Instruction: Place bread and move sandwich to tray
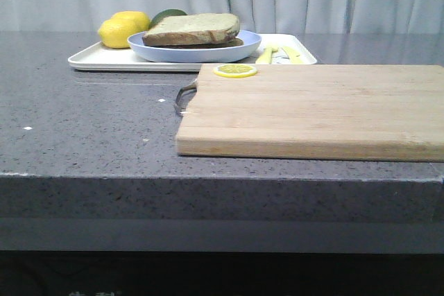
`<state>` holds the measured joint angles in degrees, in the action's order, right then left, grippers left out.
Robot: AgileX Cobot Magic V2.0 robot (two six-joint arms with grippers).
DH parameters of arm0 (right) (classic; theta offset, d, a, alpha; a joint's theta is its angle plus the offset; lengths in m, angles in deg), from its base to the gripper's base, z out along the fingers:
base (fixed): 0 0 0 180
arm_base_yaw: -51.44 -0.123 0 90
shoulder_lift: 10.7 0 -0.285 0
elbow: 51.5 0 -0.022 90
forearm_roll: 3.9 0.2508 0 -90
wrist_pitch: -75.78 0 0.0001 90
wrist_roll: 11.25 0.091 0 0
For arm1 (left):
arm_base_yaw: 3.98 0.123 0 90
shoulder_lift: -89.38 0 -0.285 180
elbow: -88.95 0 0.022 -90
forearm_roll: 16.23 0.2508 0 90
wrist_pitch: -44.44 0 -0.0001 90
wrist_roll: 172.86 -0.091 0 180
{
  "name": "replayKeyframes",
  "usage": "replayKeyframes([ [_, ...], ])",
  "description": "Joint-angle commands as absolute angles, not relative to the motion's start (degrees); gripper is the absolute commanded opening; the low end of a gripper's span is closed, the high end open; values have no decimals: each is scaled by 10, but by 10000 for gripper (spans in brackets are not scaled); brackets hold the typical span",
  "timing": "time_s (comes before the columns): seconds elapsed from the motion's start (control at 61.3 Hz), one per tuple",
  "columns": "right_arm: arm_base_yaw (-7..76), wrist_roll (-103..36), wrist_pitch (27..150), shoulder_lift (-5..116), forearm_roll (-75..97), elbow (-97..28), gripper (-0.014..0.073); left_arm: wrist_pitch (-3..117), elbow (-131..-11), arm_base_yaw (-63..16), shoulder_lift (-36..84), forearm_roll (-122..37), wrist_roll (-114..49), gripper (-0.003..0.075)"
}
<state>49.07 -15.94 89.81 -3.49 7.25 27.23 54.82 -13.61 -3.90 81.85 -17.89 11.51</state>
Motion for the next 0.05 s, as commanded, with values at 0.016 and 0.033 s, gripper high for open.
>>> replayKeyframes([
  [0.016,492,-161,855,-44,77,270,-85,504,-129,-37,831,-184,116,-19],
  [0.033,492,-161,855,-44,77,270,-85,504,-129,-37,831,-184,116,-19],
])
